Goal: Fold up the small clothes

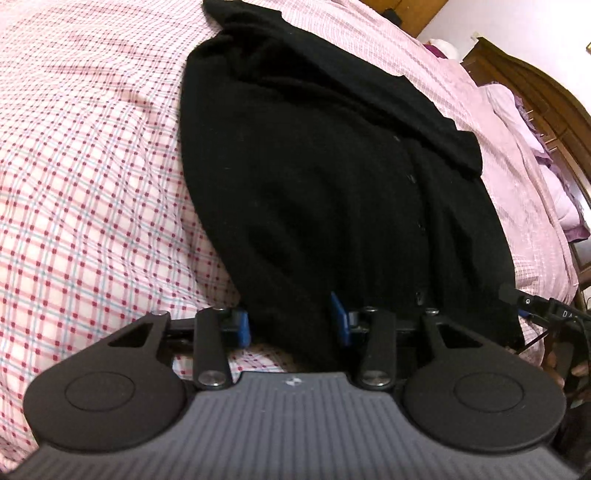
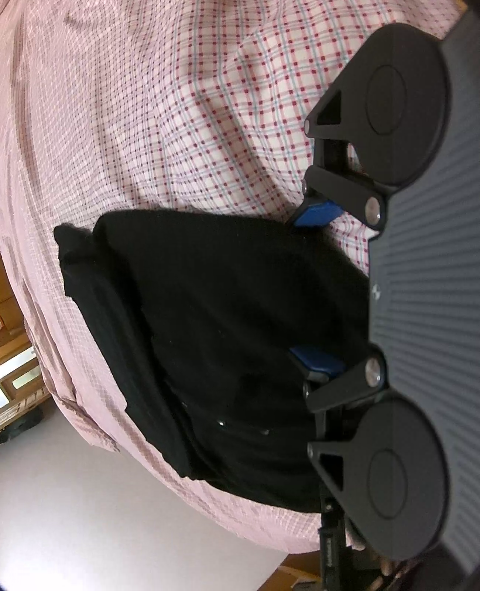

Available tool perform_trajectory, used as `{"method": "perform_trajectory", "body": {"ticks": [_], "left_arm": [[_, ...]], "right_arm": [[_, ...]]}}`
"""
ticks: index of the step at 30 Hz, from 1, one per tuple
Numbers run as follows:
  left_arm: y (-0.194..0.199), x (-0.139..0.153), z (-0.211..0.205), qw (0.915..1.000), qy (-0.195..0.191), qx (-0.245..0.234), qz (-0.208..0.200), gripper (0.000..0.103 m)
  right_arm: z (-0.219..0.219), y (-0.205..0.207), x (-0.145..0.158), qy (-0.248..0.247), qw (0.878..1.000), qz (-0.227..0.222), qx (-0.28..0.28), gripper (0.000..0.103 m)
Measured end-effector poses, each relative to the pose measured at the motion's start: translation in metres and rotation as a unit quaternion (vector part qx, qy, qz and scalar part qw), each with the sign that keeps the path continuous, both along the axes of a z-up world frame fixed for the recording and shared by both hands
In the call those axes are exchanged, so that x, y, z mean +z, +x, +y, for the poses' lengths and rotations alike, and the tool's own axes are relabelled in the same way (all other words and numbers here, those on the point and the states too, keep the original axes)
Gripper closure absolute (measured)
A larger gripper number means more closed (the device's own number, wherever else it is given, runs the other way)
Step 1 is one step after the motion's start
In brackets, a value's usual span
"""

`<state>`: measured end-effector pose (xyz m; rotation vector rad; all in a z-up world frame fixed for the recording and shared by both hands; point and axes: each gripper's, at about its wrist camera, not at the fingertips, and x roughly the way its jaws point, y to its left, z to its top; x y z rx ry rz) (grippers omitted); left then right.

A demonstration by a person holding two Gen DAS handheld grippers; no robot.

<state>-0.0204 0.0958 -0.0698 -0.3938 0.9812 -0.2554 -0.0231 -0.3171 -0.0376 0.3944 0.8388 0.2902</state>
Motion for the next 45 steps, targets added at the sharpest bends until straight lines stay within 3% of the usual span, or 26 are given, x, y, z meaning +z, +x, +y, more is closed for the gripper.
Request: {"method": "perform_trajectory", "body": {"ticks": [10, 16, 19, 21, 22, 23, 25, 28, 33, 39, 45], "left_arm": [[0.003, -0.005, -0.002, 1.0000, 0.004, 0.004, 0.001, 0.054], [0.012, -0.011, -0.014, 0.9998, 0.015, -0.002, 0.015, 0.053], [0.013, -0.014, -0.017, 0.9998, 0.005, -0.010, 0.017, 0.053], [0.013, -0.015, -0.016, 0.9998, -0.004, -0.009, 0.018, 0.054], [0.013, -0.015, -0.016, 0.9998, -0.008, -0.006, 0.016, 0.059], [0.013, -0.015, -0.014, 0.9997, -0.016, -0.005, 0.015, 0.076], [0.012, -0.018, -0.003, 0.9967, -0.078, 0.001, 0.022, 0.092], [0.008, -0.010, 0.012, 0.9877, -0.156, 0.006, -0.004, 0.095], [0.007, 0.029, 0.023, 0.9777, -0.193, 0.014, -0.081, 0.095], [0.034, 0.074, 0.029, 0.9648, -0.203, 0.051, -0.159, 0.095], [0.080, 0.100, 0.022, 0.9534, -0.211, 0.087, -0.198, 0.095]], "right_arm": [[0.006, 0.007, -0.001, 0.005, 1.000, 0.014, 0.000, 0.033], [0.019, 0.012, -0.010, -0.011, 0.999, 0.006, 0.037, 0.037], [0.020, 0.010, -0.011, -0.017, 0.999, 0.010, 0.043, 0.050], [0.017, 0.009, -0.012, -0.019, 0.999, 0.018, 0.038, 0.068], [0.014, 0.009, -0.013, -0.023, 0.999, 0.023, 0.034, 0.083], [0.011, 0.008, -0.014, -0.018, 0.999, 0.026, 0.031, 0.089], [0.000, 0.007, -0.013, 0.024, 0.999, 0.023, 0.025, 0.095], [-0.023, 0.004, -0.008, 0.143, 0.990, 0.006, 0.016, 0.095], [-0.046, 0.008, 0.001, 0.276, 0.961, -0.032, -0.011, 0.095], [-0.055, 0.030, 0.031, 0.321, 0.942, -0.095, -0.026, 0.095], [-0.055, 0.075, 0.056, 0.329, 0.930, -0.152, -0.060, 0.095]]}}
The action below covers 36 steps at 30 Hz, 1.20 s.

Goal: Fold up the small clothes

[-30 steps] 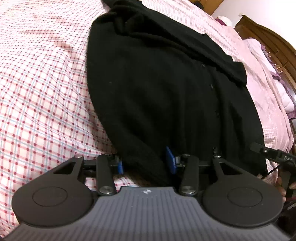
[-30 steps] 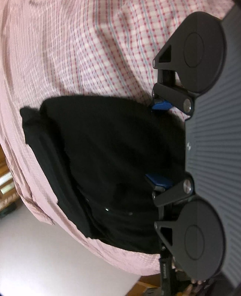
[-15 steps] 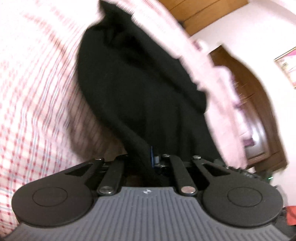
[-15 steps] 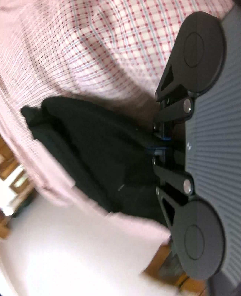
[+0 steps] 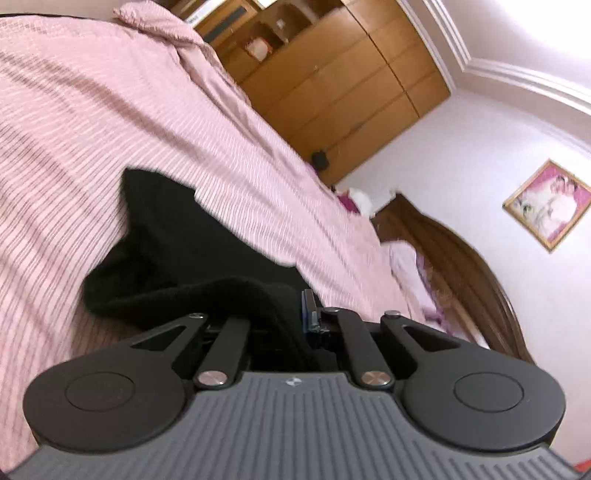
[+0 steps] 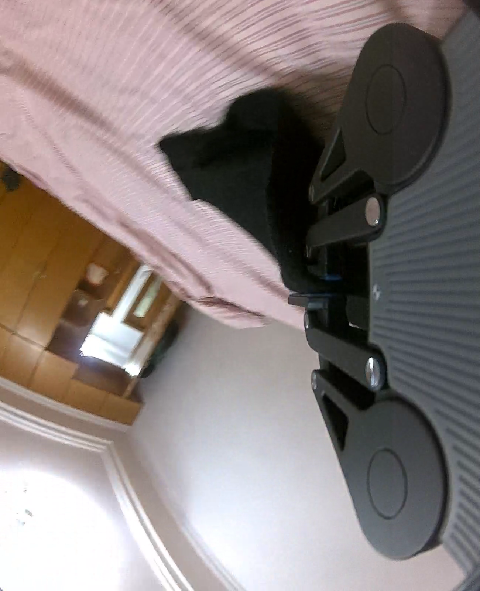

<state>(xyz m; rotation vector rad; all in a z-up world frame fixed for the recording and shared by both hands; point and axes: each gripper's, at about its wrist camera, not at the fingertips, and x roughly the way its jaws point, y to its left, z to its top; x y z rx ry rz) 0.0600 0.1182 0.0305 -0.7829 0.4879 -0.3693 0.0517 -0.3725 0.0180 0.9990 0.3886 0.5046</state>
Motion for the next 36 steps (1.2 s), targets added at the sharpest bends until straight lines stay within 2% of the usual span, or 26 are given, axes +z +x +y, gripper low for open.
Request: {"method": "perform_trajectory", "body": {"ticks": [5, 9, 13, 17, 20, 24, 27, 31, 32, 33, 34, 35, 36], "left_arm": [[0.045, 0.018, 0.006, 0.9990, 0.008, 0.044, -0.008, 0.095], [0.089, 0.021, 0.010, 0.9966, 0.023, 0.078, -0.008, 0.095], [0.125, 0.006, 0.014, 0.9940, 0.047, 0.098, 0.014, 0.095], [0.166, -0.028, 0.021, 0.9902, 0.078, 0.101, 0.056, 0.095], [0.191, -0.056, 0.022, 0.9855, 0.104, 0.098, 0.091, 0.095], [0.208, -0.090, 0.022, 0.9797, 0.137, 0.089, 0.116, 0.094], [0.211, -0.096, 0.021, 0.9794, 0.150, 0.084, 0.105, 0.094], [0.212, -0.084, 0.016, 0.9767, 0.172, 0.071, 0.107, 0.093], [0.211, -0.080, 0.016, 0.9765, 0.173, 0.069, 0.109, 0.090], [0.210, -0.077, 0.016, 0.9765, 0.173, 0.067, 0.111, 0.088], [0.206, -0.073, 0.016, 0.9764, 0.172, 0.067, 0.112, 0.080], [0.203, -0.069, 0.016, 0.9760, 0.172, 0.070, 0.113, 0.070], [0.188, -0.058, 0.014, 0.9759, 0.173, 0.074, 0.111, 0.064]], "right_arm": [[0.003, 0.047, 0.006, 0.015, 0.999, -0.016, -0.031, 0.095], [0.012, 0.094, 0.011, -0.004, 0.999, -0.025, -0.048, 0.095], [0.023, 0.130, 0.003, -0.044, 0.997, -0.015, -0.054, 0.095], [0.035, 0.169, -0.021, -0.103, 0.993, 0.021, -0.060, 0.095], [0.043, 0.182, -0.043, -0.157, 0.985, 0.050, -0.059, 0.095], [0.054, 0.194, -0.067, -0.221, 0.970, 0.079, -0.058, 0.094], [0.056, 0.193, -0.075, -0.234, 0.968, 0.072, -0.054, 0.095], [0.052, 0.188, -0.069, -0.225, 0.970, 0.078, -0.047, 0.092], [0.050, 0.187, -0.066, -0.220, 0.971, 0.081, -0.045, 0.088], [0.048, 0.185, -0.064, -0.214, 0.972, 0.084, -0.044, 0.075], [0.046, 0.182, -0.061, -0.209, 0.973, 0.084, -0.045, 0.065], [0.043, 0.177, -0.057, -0.205, 0.974, 0.081, -0.047, 0.043], [0.042, 0.172, -0.053, -0.201, 0.975, 0.076, -0.048, 0.032]]}}
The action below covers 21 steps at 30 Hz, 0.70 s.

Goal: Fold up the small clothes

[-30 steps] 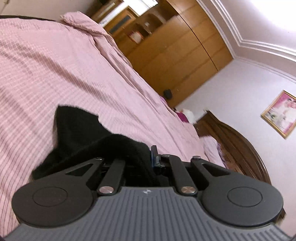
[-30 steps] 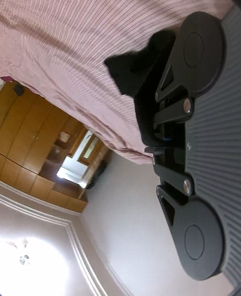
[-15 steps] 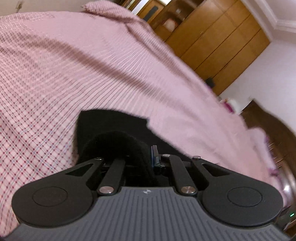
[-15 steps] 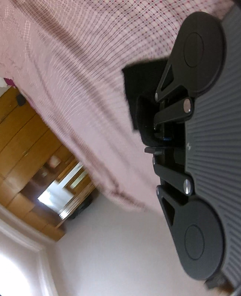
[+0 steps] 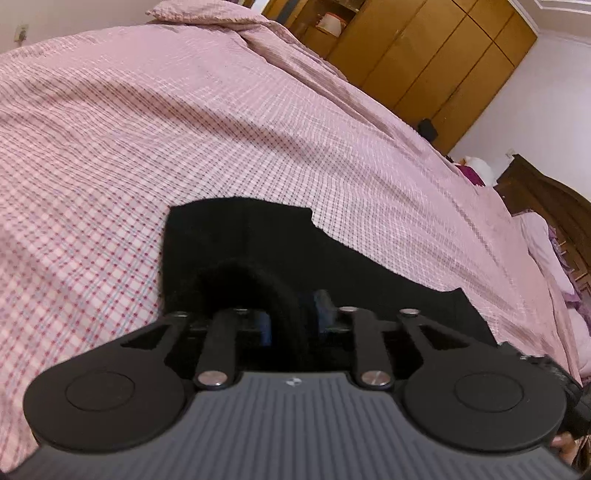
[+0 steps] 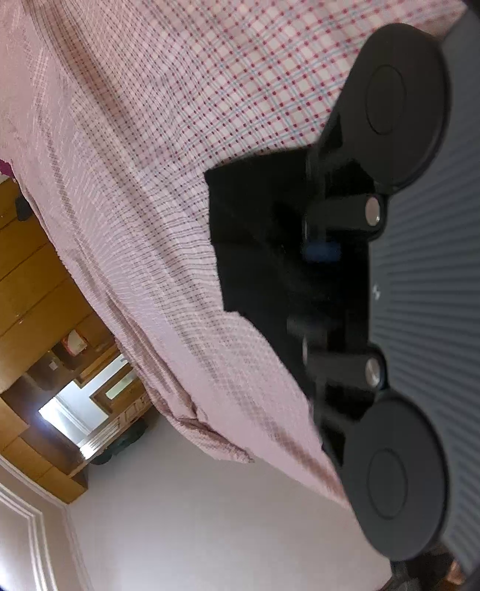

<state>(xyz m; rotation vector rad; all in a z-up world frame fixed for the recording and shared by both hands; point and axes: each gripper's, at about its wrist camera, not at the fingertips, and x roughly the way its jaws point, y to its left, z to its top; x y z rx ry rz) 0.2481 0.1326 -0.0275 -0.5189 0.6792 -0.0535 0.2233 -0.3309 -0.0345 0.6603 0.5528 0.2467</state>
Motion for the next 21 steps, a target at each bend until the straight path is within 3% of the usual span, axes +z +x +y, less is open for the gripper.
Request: {"method": "perform_trajectory", "body": {"ticks": [2, 8, 14, 15, 16, 17, 18, 21], "left_arm": [[-0.012, 0.009, 0.001, 1.0000, -0.001, 0.004, -0.004, 0.048], [-0.045, 0.023, -0.006, 0.9995, -0.023, -0.018, -0.013, 0.045], [-0.043, 0.011, -0.019, 0.9986, -0.027, -0.044, -0.005, 0.045], [-0.040, 0.008, -0.018, 0.9986, -0.030, -0.043, -0.007, 0.047], [-0.036, 0.006, -0.018, 0.9987, -0.031, -0.040, -0.007, 0.060], [-0.032, 0.004, -0.018, 0.9989, -0.030, -0.035, -0.005, 0.082], [-0.027, 0.004, -0.017, 0.9989, -0.030, -0.036, -0.001, 0.087], [-0.020, 0.011, -0.011, 0.9982, -0.046, -0.034, -0.019, 0.091]], "right_arm": [[-0.002, -0.009, 0.008, 0.004, 1.000, -0.006, 0.004, 0.031], [-0.005, -0.029, 0.017, 0.008, 1.000, 0.005, 0.026, 0.032], [0.009, -0.032, 0.007, 0.002, 0.998, 0.015, 0.064, 0.033], [0.011, -0.031, 0.006, -0.004, 0.998, 0.014, 0.068, 0.040], [0.014, -0.029, 0.006, -0.011, 0.997, 0.014, 0.073, 0.048], [0.016, -0.026, 0.006, -0.016, 0.997, 0.018, 0.079, 0.075], [0.017, -0.022, 0.005, -0.015, 0.996, 0.025, 0.086, 0.094], [0.014, -0.018, 0.011, 0.008, 0.996, 0.012, 0.089, 0.094]]}}
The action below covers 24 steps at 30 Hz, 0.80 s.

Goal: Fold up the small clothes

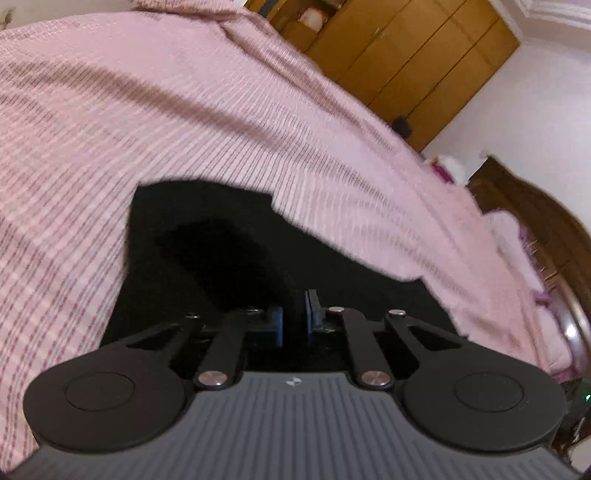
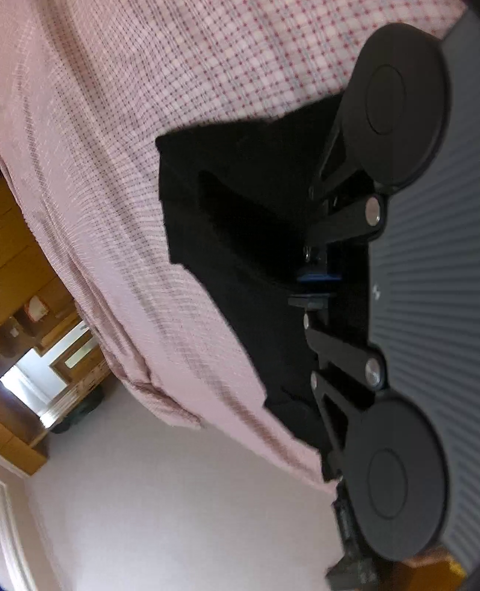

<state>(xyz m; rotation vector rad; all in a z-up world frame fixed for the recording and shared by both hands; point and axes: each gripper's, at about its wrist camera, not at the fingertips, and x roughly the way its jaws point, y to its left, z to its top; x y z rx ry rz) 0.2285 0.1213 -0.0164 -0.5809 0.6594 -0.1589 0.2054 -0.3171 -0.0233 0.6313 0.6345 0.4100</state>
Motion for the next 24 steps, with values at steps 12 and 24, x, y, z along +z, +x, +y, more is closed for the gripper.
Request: {"method": "perform_trajectory", "body": {"ticks": [12, 24], "left_arm": [[0.057, 0.011, 0.015, 0.9987, 0.017, 0.046, 0.014, 0.085], [0.034, 0.045, 0.013, 0.9964, 0.055, 0.045, -0.046, 0.041]], "right_arm": [[-0.005, 0.065, 0.010, 0.022, 0.995, -0.004, -0.092, 0.064], [-0.015, 0.044, 0.006, -0.002, 0.994, -0.033, -0.103, 0.040]]}}
